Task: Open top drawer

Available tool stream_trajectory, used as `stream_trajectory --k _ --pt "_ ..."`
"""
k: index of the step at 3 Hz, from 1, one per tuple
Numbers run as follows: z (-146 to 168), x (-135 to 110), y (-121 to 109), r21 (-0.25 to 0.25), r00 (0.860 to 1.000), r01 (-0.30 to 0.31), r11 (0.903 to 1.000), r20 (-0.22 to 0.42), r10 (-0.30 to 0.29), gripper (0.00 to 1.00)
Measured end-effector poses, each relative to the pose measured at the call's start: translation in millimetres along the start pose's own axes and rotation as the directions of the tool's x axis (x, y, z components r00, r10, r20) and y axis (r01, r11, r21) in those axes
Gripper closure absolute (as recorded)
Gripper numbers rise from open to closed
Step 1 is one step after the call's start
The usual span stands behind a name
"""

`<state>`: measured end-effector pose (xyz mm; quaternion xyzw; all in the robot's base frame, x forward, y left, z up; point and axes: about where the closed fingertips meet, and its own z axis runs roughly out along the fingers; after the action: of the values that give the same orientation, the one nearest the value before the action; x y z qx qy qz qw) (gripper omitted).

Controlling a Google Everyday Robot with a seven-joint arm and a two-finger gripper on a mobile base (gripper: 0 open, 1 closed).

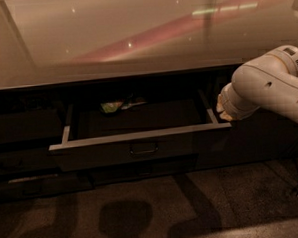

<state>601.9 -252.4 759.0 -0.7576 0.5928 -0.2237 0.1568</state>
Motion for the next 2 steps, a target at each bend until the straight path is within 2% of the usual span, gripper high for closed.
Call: stream_trajectory --k 1,2 --pt "-1.0 0.7 0.0 0.01 1.0 0.002 1.0 0.012 -0.002 0.89" --pt "12.6 1.9 -9.2 0.068 0.991 -0.051 0.9963 0.128 0.042 1.0"
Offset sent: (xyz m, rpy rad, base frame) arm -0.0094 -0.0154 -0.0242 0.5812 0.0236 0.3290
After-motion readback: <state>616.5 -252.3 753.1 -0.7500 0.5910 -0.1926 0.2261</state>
